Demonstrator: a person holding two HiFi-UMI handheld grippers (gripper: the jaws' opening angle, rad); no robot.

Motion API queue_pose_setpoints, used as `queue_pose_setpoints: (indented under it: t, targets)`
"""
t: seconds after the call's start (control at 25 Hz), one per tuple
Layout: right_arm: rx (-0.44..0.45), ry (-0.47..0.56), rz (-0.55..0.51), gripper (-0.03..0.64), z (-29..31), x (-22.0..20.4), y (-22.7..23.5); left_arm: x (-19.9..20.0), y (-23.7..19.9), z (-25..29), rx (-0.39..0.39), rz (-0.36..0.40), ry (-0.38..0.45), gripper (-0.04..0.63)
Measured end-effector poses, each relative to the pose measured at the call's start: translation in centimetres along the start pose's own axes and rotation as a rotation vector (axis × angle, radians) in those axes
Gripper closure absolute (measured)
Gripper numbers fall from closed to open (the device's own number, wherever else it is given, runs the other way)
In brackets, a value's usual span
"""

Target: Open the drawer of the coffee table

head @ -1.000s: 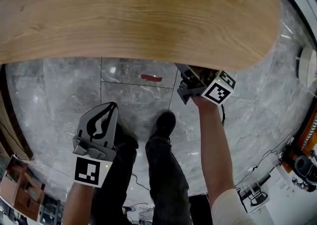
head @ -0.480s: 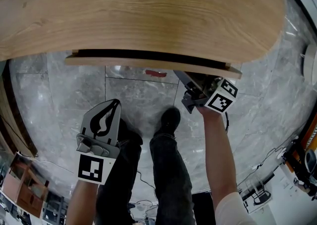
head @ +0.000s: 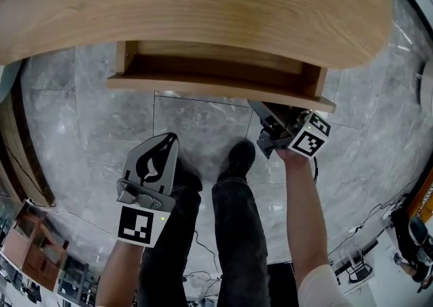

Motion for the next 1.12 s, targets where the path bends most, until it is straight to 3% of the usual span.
queue_pose_setpoints:
  t: [0.96,1.12]
  targets:
    - [0.014,-0.018,0.074,0.379,-0.4,-1.4,0.6,-0.7,0.1,0.2,0.027,-0.038,-0.015,0.575]
    - [-0.044,-0.07,0.082,0.339,-1.2,-2.5,0.4,0.5,0.3,0.2,0.028,-0.041,-0.005,0.575]
Point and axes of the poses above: the fingertips, and each gripper's own axes: z forward along the fingers, y to its right, x out of its top, the point moved 2 cm from there along -z, backward along the fingers, and after that the axes turned 10 degrees about x, right-handed, at the moved point
